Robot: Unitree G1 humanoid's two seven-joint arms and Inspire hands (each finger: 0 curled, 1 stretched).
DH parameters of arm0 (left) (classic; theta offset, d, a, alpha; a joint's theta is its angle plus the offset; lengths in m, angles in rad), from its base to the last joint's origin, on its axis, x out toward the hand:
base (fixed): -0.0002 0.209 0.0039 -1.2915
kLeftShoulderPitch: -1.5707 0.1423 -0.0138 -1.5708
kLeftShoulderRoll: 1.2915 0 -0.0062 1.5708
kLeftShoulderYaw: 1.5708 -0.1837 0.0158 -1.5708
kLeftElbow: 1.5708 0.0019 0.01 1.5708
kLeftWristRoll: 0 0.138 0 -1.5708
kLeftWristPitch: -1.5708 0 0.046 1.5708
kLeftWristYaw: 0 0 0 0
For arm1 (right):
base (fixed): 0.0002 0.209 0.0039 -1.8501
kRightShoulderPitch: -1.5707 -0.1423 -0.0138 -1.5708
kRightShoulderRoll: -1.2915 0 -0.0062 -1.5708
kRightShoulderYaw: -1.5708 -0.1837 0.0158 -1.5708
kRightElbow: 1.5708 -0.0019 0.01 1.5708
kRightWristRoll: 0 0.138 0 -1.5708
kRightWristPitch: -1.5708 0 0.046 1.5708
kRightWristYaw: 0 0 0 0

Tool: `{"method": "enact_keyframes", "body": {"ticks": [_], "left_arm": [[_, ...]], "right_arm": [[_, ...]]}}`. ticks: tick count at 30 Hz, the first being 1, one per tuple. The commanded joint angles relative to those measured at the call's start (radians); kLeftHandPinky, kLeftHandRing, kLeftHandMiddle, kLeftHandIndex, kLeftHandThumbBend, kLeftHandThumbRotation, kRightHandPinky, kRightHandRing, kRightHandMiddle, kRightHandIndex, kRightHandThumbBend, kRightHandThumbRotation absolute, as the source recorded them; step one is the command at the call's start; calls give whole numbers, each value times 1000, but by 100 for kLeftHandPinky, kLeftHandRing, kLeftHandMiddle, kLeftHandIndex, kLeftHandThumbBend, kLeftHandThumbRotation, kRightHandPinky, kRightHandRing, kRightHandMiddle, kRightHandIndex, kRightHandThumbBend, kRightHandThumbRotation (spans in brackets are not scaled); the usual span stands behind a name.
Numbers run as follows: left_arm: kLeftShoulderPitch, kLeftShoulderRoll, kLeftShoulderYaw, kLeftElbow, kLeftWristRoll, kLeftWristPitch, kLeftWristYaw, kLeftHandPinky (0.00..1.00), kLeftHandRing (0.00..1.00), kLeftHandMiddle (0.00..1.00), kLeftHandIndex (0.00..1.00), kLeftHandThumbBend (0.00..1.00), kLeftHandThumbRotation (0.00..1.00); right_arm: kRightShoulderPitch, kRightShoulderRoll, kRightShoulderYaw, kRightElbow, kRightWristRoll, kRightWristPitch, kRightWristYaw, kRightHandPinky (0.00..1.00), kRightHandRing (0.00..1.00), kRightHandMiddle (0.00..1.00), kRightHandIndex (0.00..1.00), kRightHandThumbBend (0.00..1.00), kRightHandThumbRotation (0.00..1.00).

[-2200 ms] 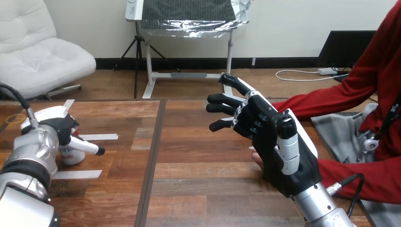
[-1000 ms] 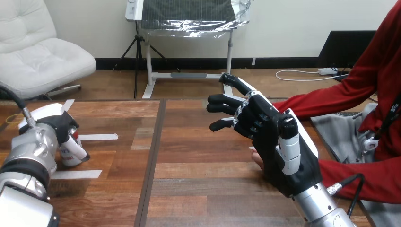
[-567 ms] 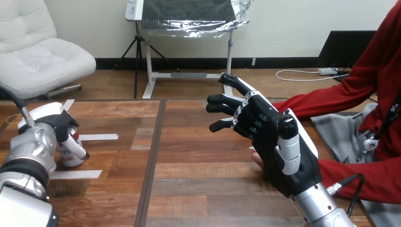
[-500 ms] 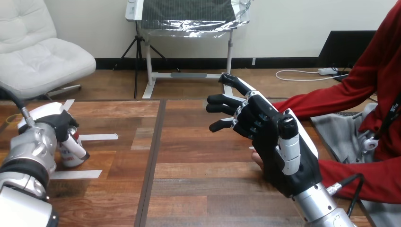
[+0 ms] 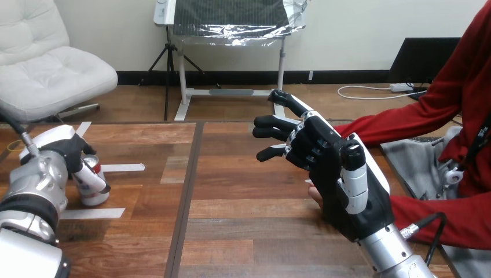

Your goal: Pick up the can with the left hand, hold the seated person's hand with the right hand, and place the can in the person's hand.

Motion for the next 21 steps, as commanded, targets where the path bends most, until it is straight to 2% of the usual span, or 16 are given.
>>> {"method": "enact_keyframes", "body": {"ticks": [1, 5, 14, 21], "left_arm": [[-18, 2, 9, -8, -7, 1, 4, 40, 55, 65, 78, 63, 0], [-16, 3, 9, -6, -11, 2, 17, 34, 47, 58, 75, 63, 0], [-22, 3, 7, -8, -11, 17, 16, 27, 39, 50, 69, 63, 0], [-24, 3, 0, -10, -5, 22, 16, 24, 35, 46, 68, 63, 0]], "right_arm": [[-33, 0, -14, -25, 7, -20, -3, 62, 77, 78, 89, 92, 100], [-34, -1, -14, -25, 12, -17, 1, 62, 77, 78, 89, 92, 100], [-33, -1, -14, -32, 9, -12, -1, 63, 78, 78, 89, 92, 100], [-33, 0, -15, -31, 10, -14, 0, 63, 78, 78, 89, 92, 100]]}}
